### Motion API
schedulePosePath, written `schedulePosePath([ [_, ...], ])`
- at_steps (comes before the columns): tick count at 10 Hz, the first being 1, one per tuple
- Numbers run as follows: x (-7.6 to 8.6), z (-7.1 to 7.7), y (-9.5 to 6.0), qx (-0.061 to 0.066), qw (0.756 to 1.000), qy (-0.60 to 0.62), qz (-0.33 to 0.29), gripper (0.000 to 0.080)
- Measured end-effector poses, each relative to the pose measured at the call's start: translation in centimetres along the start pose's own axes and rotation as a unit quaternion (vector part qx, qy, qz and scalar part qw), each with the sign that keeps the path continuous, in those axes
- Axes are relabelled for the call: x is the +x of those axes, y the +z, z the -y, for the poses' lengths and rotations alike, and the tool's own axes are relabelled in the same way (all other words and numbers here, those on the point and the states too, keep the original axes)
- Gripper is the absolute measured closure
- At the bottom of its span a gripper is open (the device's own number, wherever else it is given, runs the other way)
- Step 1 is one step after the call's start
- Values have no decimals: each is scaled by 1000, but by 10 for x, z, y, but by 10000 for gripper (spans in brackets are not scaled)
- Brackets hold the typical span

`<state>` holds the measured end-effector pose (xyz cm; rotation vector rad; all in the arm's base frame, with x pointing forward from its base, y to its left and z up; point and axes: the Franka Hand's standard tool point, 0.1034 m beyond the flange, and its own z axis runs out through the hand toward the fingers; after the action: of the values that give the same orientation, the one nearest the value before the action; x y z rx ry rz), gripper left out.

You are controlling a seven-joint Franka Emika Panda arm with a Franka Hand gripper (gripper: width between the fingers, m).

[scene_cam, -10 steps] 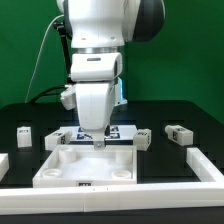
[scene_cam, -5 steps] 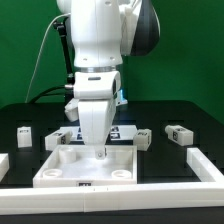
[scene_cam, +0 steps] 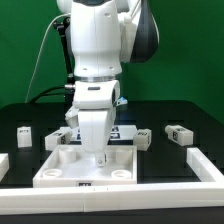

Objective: Assemble one leg

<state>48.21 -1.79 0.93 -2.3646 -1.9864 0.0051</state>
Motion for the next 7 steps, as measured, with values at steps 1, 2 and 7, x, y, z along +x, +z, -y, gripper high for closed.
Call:
schedulePosePath([
  [1, 0, 0, 0, 0, 1000, 0, 0, 274],
  [2, 0, 0, 0, 0, 1000, 0, 0, 446],
  [7, 0, 1, 0, 2, 1000, -1, 1, 741],
])
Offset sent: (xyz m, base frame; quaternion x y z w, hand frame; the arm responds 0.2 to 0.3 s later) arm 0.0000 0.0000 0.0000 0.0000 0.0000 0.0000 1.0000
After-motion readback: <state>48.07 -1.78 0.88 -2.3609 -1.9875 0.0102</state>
